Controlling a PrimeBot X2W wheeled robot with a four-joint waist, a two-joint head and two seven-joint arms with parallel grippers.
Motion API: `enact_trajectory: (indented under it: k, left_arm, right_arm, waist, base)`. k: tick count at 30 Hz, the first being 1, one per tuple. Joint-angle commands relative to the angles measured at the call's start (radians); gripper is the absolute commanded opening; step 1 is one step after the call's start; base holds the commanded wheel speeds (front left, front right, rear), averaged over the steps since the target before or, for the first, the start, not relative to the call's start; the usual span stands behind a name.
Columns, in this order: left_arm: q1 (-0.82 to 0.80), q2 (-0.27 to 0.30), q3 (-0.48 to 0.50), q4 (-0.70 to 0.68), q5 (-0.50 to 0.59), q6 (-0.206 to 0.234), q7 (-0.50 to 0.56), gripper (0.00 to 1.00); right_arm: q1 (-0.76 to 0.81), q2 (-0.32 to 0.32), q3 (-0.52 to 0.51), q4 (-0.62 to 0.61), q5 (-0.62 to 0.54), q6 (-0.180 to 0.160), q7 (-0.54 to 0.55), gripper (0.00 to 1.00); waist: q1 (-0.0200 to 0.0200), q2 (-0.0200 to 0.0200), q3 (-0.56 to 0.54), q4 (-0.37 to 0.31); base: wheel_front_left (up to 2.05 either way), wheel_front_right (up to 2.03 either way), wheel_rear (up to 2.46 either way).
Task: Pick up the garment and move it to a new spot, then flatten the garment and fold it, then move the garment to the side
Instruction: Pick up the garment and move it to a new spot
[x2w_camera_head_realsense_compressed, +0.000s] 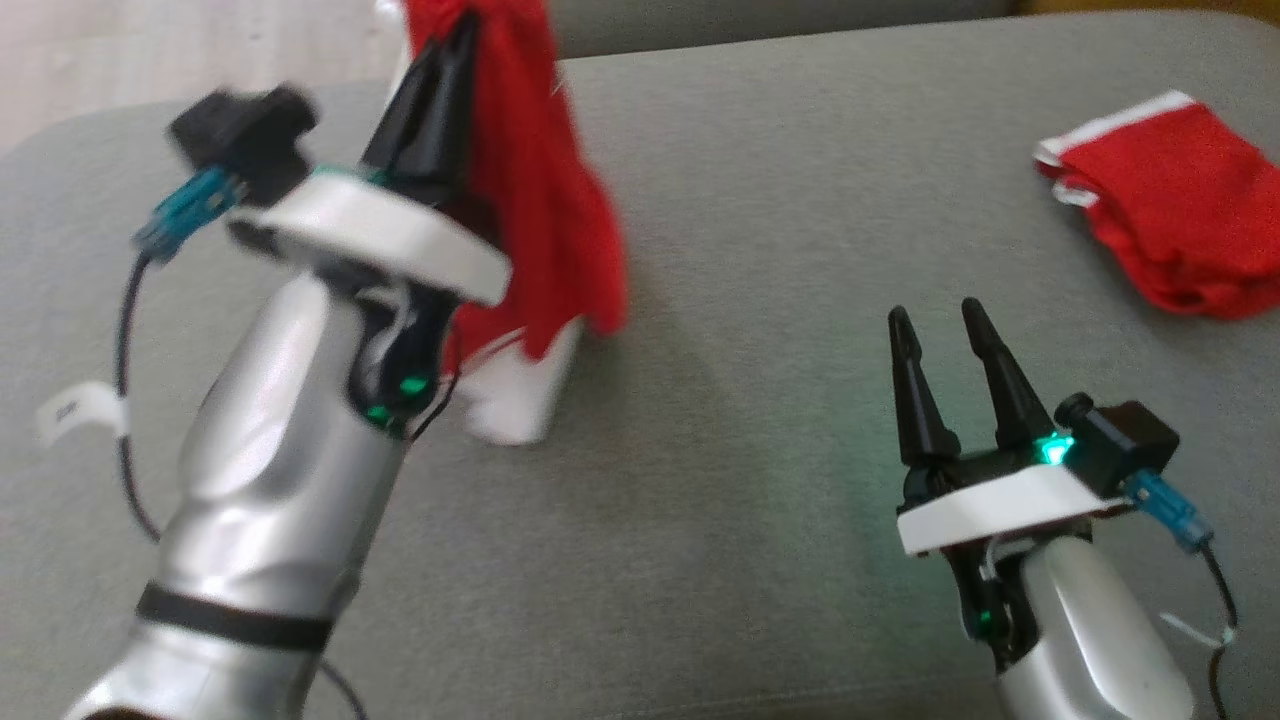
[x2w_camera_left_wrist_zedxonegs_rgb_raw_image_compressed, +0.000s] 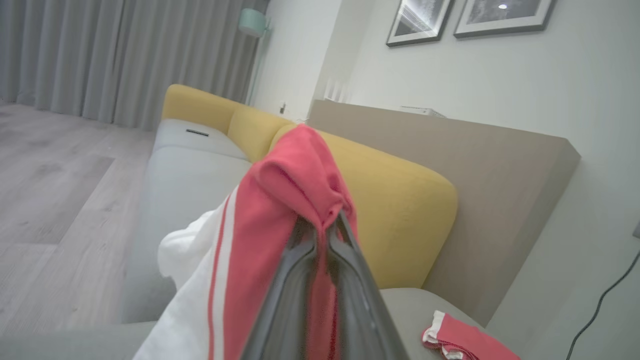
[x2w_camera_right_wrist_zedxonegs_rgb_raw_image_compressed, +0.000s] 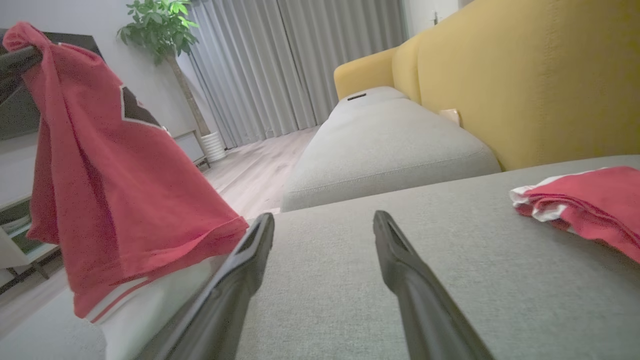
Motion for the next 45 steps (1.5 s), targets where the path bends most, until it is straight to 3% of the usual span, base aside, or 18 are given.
enact_trajectory:
  k: [1,8,13,15,19,23,26,31,37,45]
  left_arm:
    - [-0.097,0.013,0.024,-0.044,0.024,0.009,-0.009,0.00]
    - [-0.196,-0.049,-0.033,0.030,0.128,0.062,-0.048,0.00]
    - [-0.162,-0.068,-0.123,0.118,0.205,0.057,-0.055,0.00]
    - [-0.121,-0.072,-0.180,0.156,0.220,0.037,-0.056,0.98]
    - [-0.045,-0.075,-0.285,0.191,0.205,0.001,-0.056,1.00]
    - [0.006,-0.075,-0.328,0.150,0.164,0.018,-0.056,1.00]
    - [0.029,-0.076,-0.303,0.113,0.161,0.043,-0.056,1.00]
    - [0.072,-0.071,-0.209,0.044,0.191,0.062,-0.056,1.00]
    - [0.220,-0.003,0.016,-0.135,0.273,0.076,-0.056,1.00]
    - [0.466,-0.013,0.220,-0.292,0.355,0.022,-0.056,1.00]
  right_arm:
    - [-0.052,-0.001,0.025,-0.033,0.009,-0.001,-0.013,1.00]
    - [-0.073,-0.001,0.024,-0.061,0.024,-0.001,-0.014,1.00]
    - [-0.068,-0.001,0.017,-0.068,0.017,-0.001,-0.014,1.00]
    - [-0.067,-0.001,0.008,-0.071,0.015,-0.001,-0.014,1.00]
    - [-0.058,-0.001,-0.017,-0.074,0.006,-0.001,-0.014,1.00]
    - [-0.050,-0.001,-0.034,-0.071,-0.008,-0.001,-0.014,1.00]
    - [-0.041,-0.001,-0.043,-0.068,-0.018,-0.001,-0.014,1.00]
    - [-0.025,-0.001,-0.049,-0.055,-0.034,-0.001,-0.014,1.00]
    - [0.009,-0.001,-0.053,-0.039,-0.051,-0.001,-0.014,1.00]
    - [0.042,-0.001,-0.054,-0.034,-0.052,-0.001,-0.014,1.00]
  waist:
    - [0.0000,0.0000,0.007,-0.041]
    - [0.0000,0.0000,0.027,-0.105]
    - [0.0000,0.0000,0.040,-0.117]
    - [0.0000,0.0000,0.043,-0.114]
    - [0.0000,0.0000,0.039,-0.095]
    - [0.0000,0.0000,0.027,-0.061]
    - [0.0000,0.0000,0.015,-0.025]
    - [0.0000,0.0000,-0.005,0.017]
    - [0.0000,0.0000,-0.038,0.069]
    - [0.0000,0.0000,-0.064,0.092]
  base:
    - [0.00,0.00,0.00]
    - [0.00,0.00,0.00]
    - [0.00,0.00,0.00]
    - [0.00,0.00,0.00]
    - [0.00,0.00,0.00]
    - [0.00,0.00,0.00]
    - [0.00,0.00,0.00]
    - [0.00,0.00,0.00]
    - [0.00,0.00,0.00]
    - [0.00,0.00,0.00]
